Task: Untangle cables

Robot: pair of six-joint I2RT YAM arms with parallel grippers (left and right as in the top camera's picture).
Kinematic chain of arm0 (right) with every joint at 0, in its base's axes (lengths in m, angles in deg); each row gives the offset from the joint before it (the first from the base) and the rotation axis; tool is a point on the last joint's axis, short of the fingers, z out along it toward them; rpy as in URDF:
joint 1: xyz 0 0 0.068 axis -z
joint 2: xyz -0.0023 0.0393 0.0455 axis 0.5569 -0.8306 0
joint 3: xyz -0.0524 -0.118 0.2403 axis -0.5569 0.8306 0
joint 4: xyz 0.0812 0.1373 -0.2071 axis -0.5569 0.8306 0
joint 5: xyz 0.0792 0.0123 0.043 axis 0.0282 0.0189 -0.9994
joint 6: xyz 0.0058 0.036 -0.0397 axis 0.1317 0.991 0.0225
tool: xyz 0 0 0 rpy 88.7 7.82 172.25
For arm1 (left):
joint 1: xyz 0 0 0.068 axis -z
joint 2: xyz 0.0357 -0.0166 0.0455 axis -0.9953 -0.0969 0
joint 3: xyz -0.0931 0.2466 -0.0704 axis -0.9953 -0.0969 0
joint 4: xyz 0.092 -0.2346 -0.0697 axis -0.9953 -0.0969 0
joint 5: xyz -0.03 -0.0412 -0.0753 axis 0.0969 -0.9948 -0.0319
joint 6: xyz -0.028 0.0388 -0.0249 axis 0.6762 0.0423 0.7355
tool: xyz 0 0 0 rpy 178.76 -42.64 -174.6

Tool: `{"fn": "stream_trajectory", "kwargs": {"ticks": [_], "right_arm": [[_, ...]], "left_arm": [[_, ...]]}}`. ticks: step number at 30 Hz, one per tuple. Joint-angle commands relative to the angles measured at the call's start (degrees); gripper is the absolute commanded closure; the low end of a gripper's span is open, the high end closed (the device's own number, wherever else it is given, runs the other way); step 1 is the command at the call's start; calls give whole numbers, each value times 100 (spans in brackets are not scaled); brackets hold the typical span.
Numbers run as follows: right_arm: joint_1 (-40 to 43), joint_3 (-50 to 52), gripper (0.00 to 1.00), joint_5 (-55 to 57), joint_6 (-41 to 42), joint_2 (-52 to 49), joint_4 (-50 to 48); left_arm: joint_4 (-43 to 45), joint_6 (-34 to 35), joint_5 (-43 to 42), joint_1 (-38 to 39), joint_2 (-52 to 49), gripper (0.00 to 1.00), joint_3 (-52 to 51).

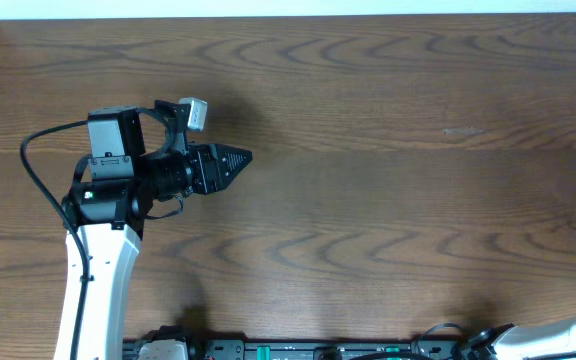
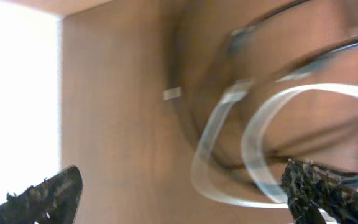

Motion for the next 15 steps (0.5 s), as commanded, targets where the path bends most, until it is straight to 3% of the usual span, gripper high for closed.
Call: {"fn": "stream_trajectory", "kwargs": {"ticks": [1, 3, 6, 7, 8, 9, 10, 15], "right_arm": [[-413, -83, 1, -2549, -304, 44, -588], [-656, -81, 1, -3126, -490, 44, -575], [-1169, -81, 1, -3222, -977, 44, 260], [-1364, -81, 9, -2763, -1084, 44, 820], [-1513, -81, 29, -2140, -1069, 44, 1362], [-1641, -81, 57, -1565, -977, 44, 1759], [-1853, -74, 99, -490, -597, 44, 2380], [-2367, -70, 98, 1604, 702, 44, 3661]], "left_arm": [[-11, -81, 15, -13, -11, 51, 72], [-11, -81, 15, -13, -11, 51, 72], [-9, -81, 15, -13, -11, 51, 72], [-9, -81, 15, -13, -11, 51, 72], [-9, -81, 15, -13, -11, 51, 72], [-9, -81, 15, -13, -11, 51, 72], [-9, -81, 15, -13, -11, 51, 72], [-9, -81, 15, -13, -11, 51, 72]]}}
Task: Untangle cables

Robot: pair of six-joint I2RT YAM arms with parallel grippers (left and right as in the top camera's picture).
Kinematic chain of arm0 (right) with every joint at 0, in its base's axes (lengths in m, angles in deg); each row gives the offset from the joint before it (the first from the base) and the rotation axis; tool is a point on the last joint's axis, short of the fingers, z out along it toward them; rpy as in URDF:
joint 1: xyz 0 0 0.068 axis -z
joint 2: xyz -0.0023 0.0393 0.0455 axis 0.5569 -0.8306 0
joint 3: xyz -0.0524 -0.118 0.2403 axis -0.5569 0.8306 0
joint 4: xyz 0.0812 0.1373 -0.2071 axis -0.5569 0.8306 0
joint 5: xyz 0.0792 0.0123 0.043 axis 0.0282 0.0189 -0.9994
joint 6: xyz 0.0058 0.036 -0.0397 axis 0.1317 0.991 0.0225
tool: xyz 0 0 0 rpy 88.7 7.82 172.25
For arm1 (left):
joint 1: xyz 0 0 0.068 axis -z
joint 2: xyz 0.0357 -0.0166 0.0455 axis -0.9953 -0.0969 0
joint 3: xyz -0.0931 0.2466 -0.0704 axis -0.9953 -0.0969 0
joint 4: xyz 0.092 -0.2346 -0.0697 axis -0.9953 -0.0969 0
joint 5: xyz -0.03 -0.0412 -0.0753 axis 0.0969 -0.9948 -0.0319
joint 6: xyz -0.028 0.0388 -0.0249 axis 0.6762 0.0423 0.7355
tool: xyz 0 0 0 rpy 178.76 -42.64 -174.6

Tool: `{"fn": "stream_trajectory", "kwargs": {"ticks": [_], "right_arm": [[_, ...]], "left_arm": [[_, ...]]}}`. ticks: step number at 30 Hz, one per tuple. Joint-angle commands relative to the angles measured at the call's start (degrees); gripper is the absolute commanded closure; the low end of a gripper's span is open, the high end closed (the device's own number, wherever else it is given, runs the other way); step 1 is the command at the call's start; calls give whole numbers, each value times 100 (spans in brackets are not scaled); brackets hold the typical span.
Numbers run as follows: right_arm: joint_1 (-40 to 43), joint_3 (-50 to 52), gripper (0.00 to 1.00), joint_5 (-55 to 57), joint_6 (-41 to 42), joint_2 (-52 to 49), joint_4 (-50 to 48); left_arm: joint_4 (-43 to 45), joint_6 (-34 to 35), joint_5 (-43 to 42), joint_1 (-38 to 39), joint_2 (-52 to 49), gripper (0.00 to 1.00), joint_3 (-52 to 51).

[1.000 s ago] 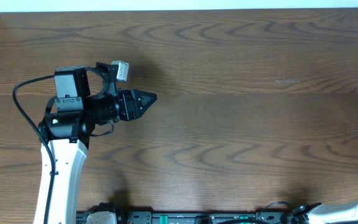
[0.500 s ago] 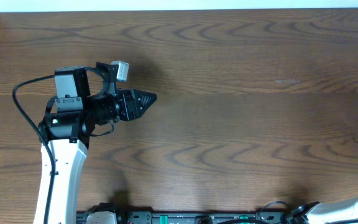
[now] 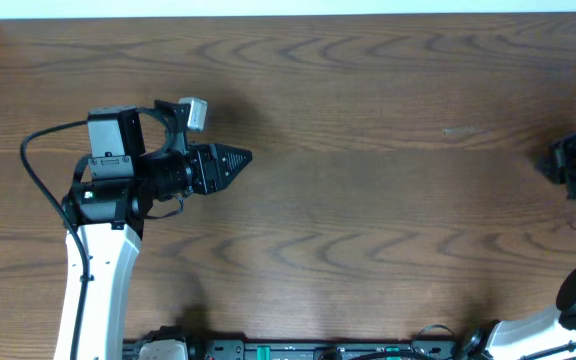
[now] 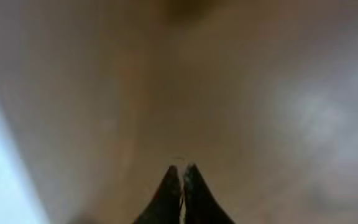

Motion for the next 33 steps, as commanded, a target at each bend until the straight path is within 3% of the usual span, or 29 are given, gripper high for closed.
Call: {"fn": "stream_trajectory", "kwargs": {"ticks": [1, 4, 7, 17, 33], "right_arm": [[-181, -22, 98, 1897, 1189, 37, 612], [-173, -15, 99, 3252, 3508, 37, 1746], [-120, -15, 99, 3849, 4299, 37, 2190], [195, 299, 99, 4918, 4181, 37, 1311], [201, 1860, 99, 4857, 2271, 35, -2271]], "left_arm": [[-2, -81, 15, -13, -7, 51, 72], [-4, -81, 15, -13, -7, 51, 72], [-4, -81, 15, -13, -7, 51, 72], [-4, -81, 15, -13, -7, 51, 72], [-149, -81, 15, -13, -7, 51, 72]]}}
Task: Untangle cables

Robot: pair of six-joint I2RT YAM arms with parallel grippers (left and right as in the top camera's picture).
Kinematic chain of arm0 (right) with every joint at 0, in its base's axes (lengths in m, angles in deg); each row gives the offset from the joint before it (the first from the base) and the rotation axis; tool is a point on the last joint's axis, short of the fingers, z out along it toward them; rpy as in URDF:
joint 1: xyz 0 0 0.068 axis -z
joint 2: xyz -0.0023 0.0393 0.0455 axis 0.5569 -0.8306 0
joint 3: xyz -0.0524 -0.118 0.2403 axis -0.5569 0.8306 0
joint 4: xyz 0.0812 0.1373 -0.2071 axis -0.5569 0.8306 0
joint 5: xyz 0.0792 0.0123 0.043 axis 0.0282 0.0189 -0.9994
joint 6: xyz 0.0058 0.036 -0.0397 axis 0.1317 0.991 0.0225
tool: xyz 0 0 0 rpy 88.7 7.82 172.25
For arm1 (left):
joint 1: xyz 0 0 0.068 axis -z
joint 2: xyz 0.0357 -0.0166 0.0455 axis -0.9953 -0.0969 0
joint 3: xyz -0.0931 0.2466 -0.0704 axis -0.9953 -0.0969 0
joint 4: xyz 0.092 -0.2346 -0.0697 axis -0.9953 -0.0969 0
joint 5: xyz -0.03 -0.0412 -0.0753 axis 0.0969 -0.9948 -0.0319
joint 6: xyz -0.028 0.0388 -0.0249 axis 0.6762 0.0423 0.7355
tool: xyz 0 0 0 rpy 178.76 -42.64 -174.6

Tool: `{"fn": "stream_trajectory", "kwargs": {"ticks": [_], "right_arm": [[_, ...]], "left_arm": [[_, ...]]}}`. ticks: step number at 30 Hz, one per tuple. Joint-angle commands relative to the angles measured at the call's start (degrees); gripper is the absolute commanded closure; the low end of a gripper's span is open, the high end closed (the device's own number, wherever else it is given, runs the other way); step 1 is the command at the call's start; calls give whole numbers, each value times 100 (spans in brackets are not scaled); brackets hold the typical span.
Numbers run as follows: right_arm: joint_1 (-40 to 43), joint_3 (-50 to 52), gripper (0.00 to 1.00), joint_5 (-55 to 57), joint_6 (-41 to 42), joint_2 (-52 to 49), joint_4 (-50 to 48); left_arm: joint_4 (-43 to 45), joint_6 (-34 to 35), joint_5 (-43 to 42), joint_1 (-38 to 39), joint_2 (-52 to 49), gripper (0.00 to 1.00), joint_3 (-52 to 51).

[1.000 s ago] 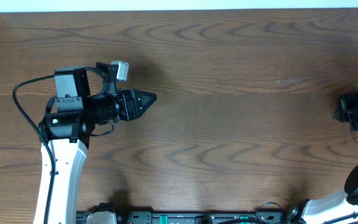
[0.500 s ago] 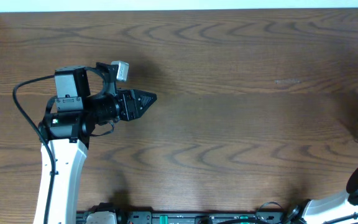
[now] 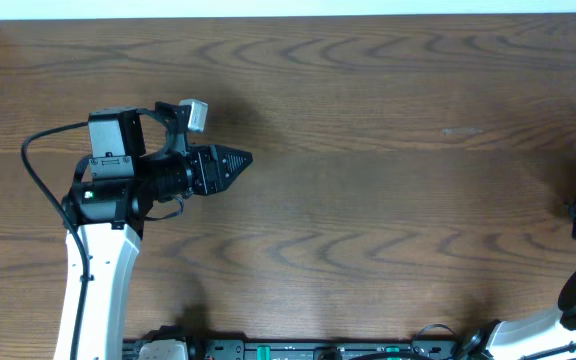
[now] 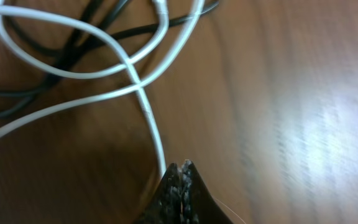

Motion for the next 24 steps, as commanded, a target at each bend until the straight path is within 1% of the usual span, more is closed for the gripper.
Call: {"fn": "stream_trajectory", "kwargs": {"ticks": [1, 4, 9, 10, 11, 20, 24], "right_arm": [[2, 282, 99, 170, -710, 33, -522], [2, 492, 99, 173, -1156, 33, -1193], [9, 525, 99, 291, -1676, 31, -1585], [33, 525, 99, 372, -2009, 28, -1773], [55, 525, 99, 382, -2111, 26, -1838], [619, 525, 99, 356, -2162, -153, -2133], [804, 525, 99, 254, -2205, -382, -2271]], "left_arm": [[-39, -81, 13, -13, -4, 51, 72], [-46, -81, 13, -13, -4, 51, 72], [-66, -81, 13, -13, -4, 51, 72], [-72, -81, 13, -13, -4, 52, 72], [-81, -81, 13, -13, -4, 51, 72], [-81, -81, 13, -13, -4, 52, 72], [-83, -81, 13, -13, -4, 52, 72]]}}
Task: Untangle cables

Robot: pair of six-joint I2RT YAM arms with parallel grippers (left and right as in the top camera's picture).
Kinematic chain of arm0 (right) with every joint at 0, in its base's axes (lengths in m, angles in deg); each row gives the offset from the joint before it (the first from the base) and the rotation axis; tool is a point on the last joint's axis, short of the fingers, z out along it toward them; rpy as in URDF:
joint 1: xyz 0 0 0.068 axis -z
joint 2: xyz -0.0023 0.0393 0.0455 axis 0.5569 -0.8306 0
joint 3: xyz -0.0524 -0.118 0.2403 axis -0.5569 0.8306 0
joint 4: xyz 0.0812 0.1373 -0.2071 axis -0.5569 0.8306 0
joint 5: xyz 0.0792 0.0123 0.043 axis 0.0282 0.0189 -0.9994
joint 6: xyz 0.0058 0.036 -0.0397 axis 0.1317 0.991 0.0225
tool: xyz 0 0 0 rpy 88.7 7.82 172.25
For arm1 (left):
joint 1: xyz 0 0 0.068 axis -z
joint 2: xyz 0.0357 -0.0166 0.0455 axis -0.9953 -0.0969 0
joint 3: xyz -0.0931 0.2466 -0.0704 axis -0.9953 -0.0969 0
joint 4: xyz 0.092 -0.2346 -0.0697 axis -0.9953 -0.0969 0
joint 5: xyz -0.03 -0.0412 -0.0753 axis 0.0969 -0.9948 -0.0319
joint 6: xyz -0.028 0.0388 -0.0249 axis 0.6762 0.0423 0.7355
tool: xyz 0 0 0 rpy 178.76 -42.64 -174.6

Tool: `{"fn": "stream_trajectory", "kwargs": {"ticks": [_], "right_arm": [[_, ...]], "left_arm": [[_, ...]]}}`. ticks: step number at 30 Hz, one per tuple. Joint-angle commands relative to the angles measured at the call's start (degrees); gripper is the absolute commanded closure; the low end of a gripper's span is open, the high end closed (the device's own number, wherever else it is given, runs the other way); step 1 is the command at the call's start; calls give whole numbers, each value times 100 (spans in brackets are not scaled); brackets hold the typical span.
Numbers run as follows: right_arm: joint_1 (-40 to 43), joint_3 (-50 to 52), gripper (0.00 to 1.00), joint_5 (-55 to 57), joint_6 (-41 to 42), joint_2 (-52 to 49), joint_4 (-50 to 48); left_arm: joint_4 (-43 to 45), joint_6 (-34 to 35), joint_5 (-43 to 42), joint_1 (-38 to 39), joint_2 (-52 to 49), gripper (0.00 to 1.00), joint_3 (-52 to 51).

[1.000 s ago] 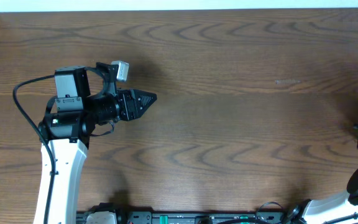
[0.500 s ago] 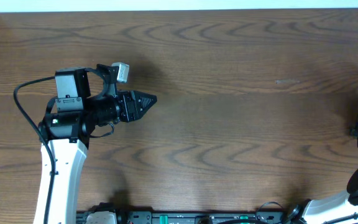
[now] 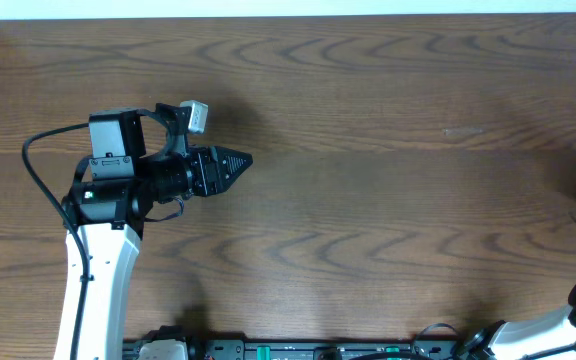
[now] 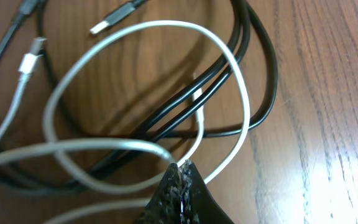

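In the right wrist view a white cable (image 4: 143,25) lies in loops across a doubled black cable (image 4: 270,74) on the wooden table. My right gripper (image 4: 180,165) is shut at the near edge of the tangle, with a white strand running into its tips. Plug ends lie at the upper left: a dark-tipped USB plug (image 4: 102,28) and a silver connector (image 4: 30,62). Overhead, only a sliver of the right arm shows at the right edge and the tangle is out of frame. My left gripper (image 3: 245,158) hovers shut at the table's left, far from the cables.
The wooden table (image 3: 388,200) fills the overhead view. The left arm's white link (image 3: 93,290) rises from the front-left edge. A dark rail (image 3: 298,350) runs along the front edge.
The right arm has shifted further off the overhead view's right edge. Its wrist camera now looks over more of the tangle, with the black loops and plug ends in sight. The left arm is unmoved.
My right gripper first stood open over the blurred cables, outside the overhead view. Then it was shut and showed at the overhead's right edge. Later it was shut with a white strand at its tips, lower along that edge, and now is almost out of frame.
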Motion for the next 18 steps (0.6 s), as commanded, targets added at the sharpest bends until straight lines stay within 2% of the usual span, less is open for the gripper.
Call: {"fn": "stream_trajectory", "kwargs": {"ticks": [1, 4, 15, 17, 18], "right_arm": [[138, 28, 98, 61, -125, -315, -140], [197, 28, 97, 13, -308, -492, -361], [483, 24, 89, -573, -1078, -1263, -2277], [557, 24, 86, -887, -1340, -1268, -2732], [627, 17, 78, -1110, -1491, -1268, -3121]], "left_arm": [[-17, -79, 15, -13, -4, 52, 72], [-17, -79, 15, -13, -4, 52, 72], [-17, -76, 15, -13, -4, 52, 72], [-17, -76, 15, -13, -4, 52, 72], [-17, -76, 17, -13, -4, 52, 72]]}}
